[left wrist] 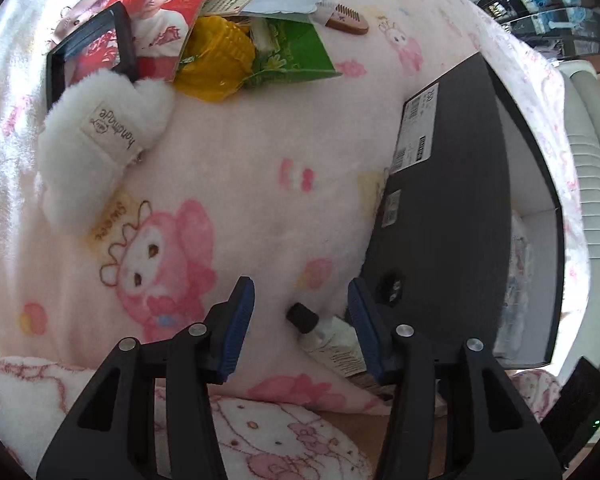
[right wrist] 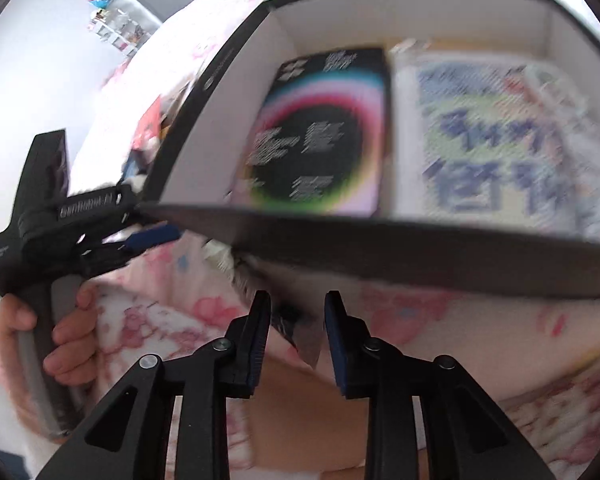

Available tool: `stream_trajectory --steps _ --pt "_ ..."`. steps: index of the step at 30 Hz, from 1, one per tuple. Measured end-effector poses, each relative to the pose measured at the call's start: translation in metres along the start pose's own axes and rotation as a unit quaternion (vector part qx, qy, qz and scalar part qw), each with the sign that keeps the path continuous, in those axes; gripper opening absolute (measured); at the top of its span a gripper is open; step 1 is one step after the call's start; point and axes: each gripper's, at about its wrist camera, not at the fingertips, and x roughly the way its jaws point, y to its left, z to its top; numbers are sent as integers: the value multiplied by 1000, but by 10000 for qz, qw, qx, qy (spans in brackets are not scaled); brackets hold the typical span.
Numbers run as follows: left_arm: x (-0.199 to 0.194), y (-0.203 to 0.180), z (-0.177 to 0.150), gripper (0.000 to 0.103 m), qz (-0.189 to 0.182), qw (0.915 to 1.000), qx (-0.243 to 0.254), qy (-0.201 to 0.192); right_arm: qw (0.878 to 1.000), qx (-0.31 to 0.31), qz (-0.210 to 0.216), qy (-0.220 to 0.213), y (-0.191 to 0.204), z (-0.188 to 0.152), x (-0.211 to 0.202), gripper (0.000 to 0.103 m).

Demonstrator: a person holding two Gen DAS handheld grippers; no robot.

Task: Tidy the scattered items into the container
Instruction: 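Lift the brown tube and carry it toward the cardboard box, then bring the brown tube up against the box rim with the right gripper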

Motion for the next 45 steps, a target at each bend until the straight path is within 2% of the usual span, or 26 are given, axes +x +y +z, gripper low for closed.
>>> stream_trajectory --steps 1,4,6,9,12,14,16,18,21,23,26,28,29,31,33,34,37,40,43,45 --pt "-1 -1 -2 50 110 9999 15 -32 9993 -99 -315 -159 0 2 -3 23" --pt "-1 -5 -7 50 334 9994 101 -52 9996 21 -263 -129 -3 3 -4 23" --pt "3 -7 -8 50 457 9989 141 3 9995 -155 -205 -177 4 -1 -6 24" --pt "12 -9 -5 50 592 9979 179 186 9999 -74 85 102 5 -4 5 24" --pt "15 -10 -4 48 880 9955 224 286 9993 -105 -210 300 7 -9 17 25" --pt "13 -13 -7 47 1041 9937 334 257 9991 15 -59 413 4 -9 23 28" --pt "13 -14 -11 45 1124 9921 460 321 9982 195 266 506 1 -10 27 28" --pt "14 -15 -15 44 1112 9911 588 445 9972 309 408 536 0 -10 28 29" --pt "14 -21 -26 35 994 9896 849 603 9984 376 251 351 -3 -8 22 29" --pt "15 -22 -33 35 846 9896 918 714 9980 531 249 219 -9 -4 16 30" --pt "13 -19 -37 35 237 9919 863 906 9970 744 220 -43 -19 0 4 30" --pt "8 -13 -38 38 10 9929 765 914 9967 782 149 -173 -19 4 -3 30" --pt "5 -11 -38 39 18 9939 721 836 9966 779 117 -222 -19 5 -5 30" --pt "2 -8 -40 40 257 9954 645 655 9968 765 -10 -252 -20 4 -5 30" --pt "2 -14 -46 40 558 9936 820 549 9969 753 -153 -181 -21 3 -4 31" --pt "1 -17 -48 42 587 9927 907 528 9967 785 -148 -110 -20 2 -1 31" --pt "-6 -10 -49 42 327 9953 788 458 9965 798 -226 80 -25 2 8 36" --pt "-18 0 -50 44 -147 9971 665 352 9953 957 18 124 -31 3 9 37" --pt "-18 -1 -55 48 -124 9953 855 430 9937 1121 7 -6 -34 6 7 38" --pt "-13 -3 -57 50 -86 9940 921 588 9925 1214 158 48 -35 9 11 38"
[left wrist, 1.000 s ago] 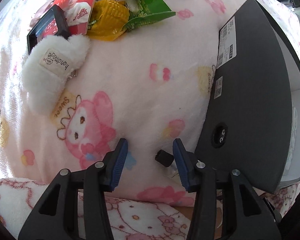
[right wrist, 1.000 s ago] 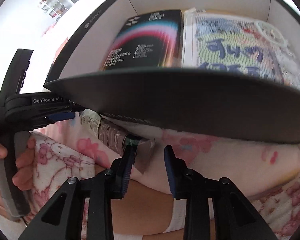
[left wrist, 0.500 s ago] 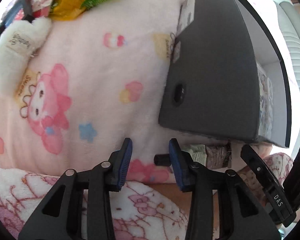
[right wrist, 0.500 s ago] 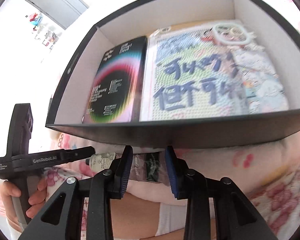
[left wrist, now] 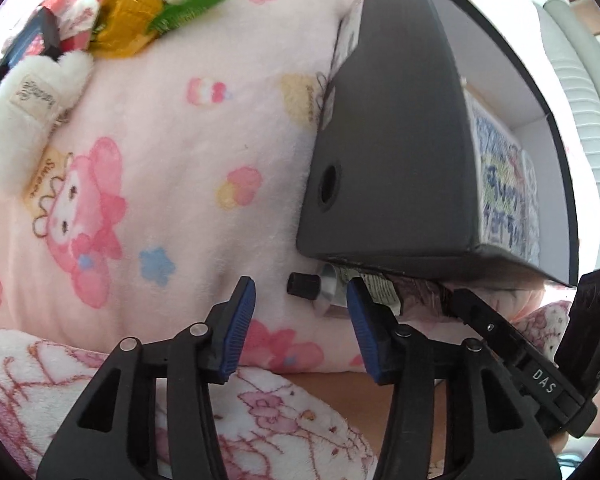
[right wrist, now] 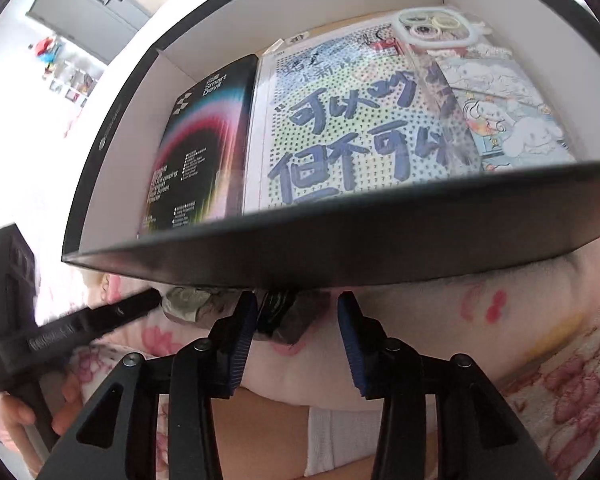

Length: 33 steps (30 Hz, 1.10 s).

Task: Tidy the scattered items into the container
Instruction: 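Bring the brown tube up against the box rim with the right gripper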

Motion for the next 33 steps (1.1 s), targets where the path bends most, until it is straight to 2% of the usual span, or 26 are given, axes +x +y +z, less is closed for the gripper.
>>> stream_trajectory --steps 6,9,11,13,16,20,24,25,29,33 --pt "-3 8 -2 53 -328 9993 32 192 9991 -374 135 153 19 -3 9 40" --pt "-15 12 -8 53 -749 9970 139 130 9993 -357 58 -9 22 -4 2 40" --pt "-23 17 -12 53 -891 9959 128 57 9996 -249 42 -82 19 -2 0 40" --pt "-25 23 -13 53 -748 9972 27 30 9997 -172 136 -81 20 -1 1 40" --pt "-26 30 -12 53 -372 9992 -108 -17 9990 -373 -252 -55 29 -4 9 40" --pt "-26 38 -9 53 -223 9996 -159 51 9991 -372 -205 54 35 -5 16 41" --pt "-30 39 -13 50 -351 9993 57 150 9994 -307 -176 20 38 -1 21 42" --pt "-34 39 -16 48 -280 9995 134 98 9994 -324 -147 33 41 -1 20 42" --pt "-67 50 -32 46 -342 9984 185 -417 9978 -629 -167 -118 59 -5 7 41" --pt "-104 54 -50 46 -556 9956 232 -717 9965 -756 -23 -361 73 -6 -19 40"
